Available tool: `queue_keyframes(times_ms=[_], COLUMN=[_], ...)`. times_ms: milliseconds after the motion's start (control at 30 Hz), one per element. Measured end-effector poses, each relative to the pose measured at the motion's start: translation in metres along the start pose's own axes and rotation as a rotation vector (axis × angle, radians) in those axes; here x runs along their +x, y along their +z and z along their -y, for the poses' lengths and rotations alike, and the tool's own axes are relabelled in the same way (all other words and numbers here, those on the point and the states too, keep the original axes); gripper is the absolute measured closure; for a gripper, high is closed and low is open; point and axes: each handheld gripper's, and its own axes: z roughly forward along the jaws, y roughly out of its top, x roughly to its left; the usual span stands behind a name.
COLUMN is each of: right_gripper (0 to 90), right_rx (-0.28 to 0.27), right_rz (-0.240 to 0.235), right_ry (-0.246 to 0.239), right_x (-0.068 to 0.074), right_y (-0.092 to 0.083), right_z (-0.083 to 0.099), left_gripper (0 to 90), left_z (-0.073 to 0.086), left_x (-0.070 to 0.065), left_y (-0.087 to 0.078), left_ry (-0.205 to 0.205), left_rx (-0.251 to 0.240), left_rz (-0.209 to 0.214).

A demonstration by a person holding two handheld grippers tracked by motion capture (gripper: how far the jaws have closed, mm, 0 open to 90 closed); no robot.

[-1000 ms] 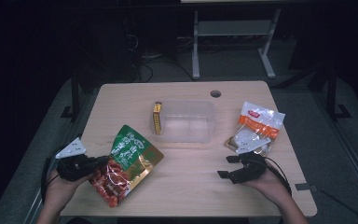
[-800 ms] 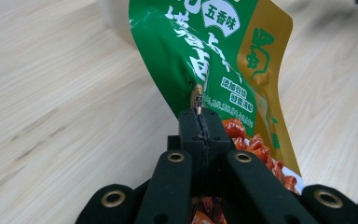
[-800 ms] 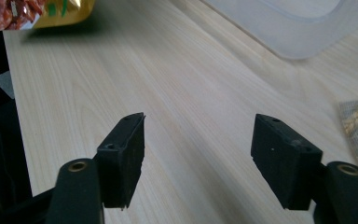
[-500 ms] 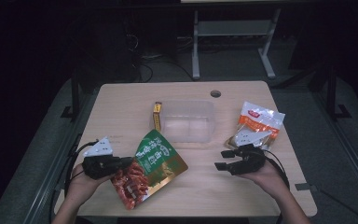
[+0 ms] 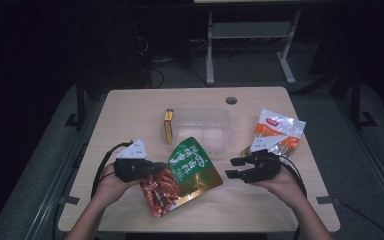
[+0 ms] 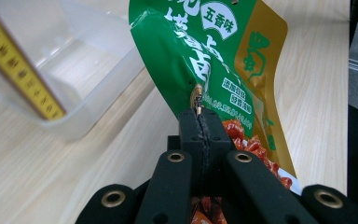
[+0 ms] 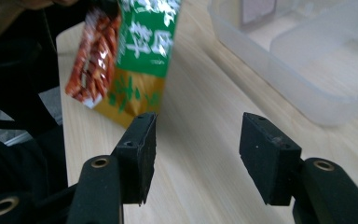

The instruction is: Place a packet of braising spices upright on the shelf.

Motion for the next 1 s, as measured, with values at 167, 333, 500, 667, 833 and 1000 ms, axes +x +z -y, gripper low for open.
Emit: queue_keyframes(times_ms=[167,333,500,667,833,1000], right_gripper=[46.2,46.7,48.3,50.9,58.6,66.6], right_rx=[-0.008,-0.003,-0.020,0.007,0.007,0.032], right_rz=[-0.027,-0.044,-0.072,-0.105,-0.119,-0.117], right_ry=[-0.006,-0.018,0.000,-0.011,-0.006,-0.006], right_x=[-0.001,-0.004,-0.011,-0.011,-0.011,-0.011], right_y=[0.007,0.015,0.022,0.034,0.037,0.041], right_z=[-0.011,-0.020,-0.027,-0.035,-0.031,-0.026], left_gripper=[90.0,90.0,90.0,90.0,90.0,89.9], left_z=[-0.011,-0.017,-0.017,-0.017,-0.016,-0.017], left_x=[0.003,0.007,0.005,0.004,0.000,-0.003], left_y=[0.012,0.021,0.023,0.022,0.023,0.024], left_ry=[0.014,0.032,0.046,0.058,0.090,0.097], left_rx=[-0.012,-0.020,-0.022,-0.032,-0.027,-0.031], left_rz=[0.034,0.050,0.051,0.057,0.075,0.082])
